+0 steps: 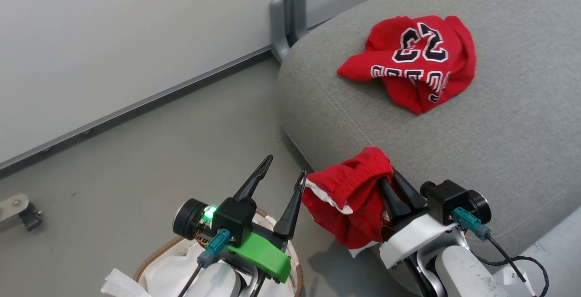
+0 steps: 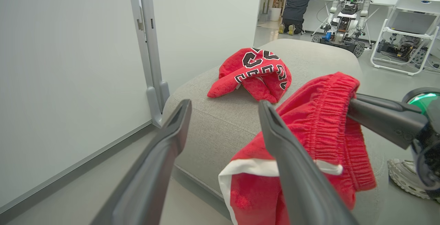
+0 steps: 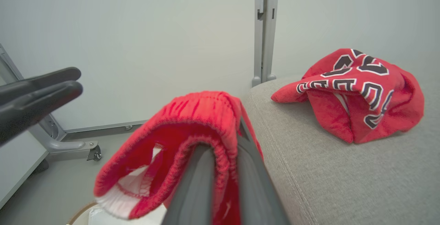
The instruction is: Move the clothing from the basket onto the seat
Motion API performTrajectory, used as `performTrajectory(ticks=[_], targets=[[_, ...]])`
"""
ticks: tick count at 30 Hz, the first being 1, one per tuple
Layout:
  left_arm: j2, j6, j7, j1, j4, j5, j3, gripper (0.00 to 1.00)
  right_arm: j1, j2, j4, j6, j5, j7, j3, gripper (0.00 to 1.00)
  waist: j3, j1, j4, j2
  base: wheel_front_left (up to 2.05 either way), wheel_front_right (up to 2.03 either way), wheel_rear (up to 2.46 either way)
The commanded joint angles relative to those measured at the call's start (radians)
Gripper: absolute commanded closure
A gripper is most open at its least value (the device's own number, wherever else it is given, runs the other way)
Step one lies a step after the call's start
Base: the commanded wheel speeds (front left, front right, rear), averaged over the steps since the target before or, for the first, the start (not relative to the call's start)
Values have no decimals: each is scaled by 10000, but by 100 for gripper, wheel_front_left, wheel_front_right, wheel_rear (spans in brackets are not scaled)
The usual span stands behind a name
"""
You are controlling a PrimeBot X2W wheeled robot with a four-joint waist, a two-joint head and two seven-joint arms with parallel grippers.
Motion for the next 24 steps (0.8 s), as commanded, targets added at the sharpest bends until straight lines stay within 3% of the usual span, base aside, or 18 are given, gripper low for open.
performTrajectory(ticks=[1,5,12,18,24], targets=[[40,-22,8,166,-62,54,101,0,91,-29,-39,-14,71,-22,-9,100,125,0,-1218,0,0,0,0],[43,-45,8,295,-142,179,221,0,25,-24,-124,-14,135,-22,-2,100,184,0,-1762,0,0,0,0],[44,-168,8,86,-32,242,241,0,-207,-21,-403,-14,-18,-22,-578,100,435,0,-1901,0,0,0,0],[44,-178,8,20,65,396,475,0,-1429,-33,-432,-14,-484,-22,-864,100,813,0,-1918,0,0,0,0],[44,-259,8,-84,198,805,713,0,-3502,-765,-499,-14,-677,-22,-1051,100,1396,0,-1869,0,0,0,0]])
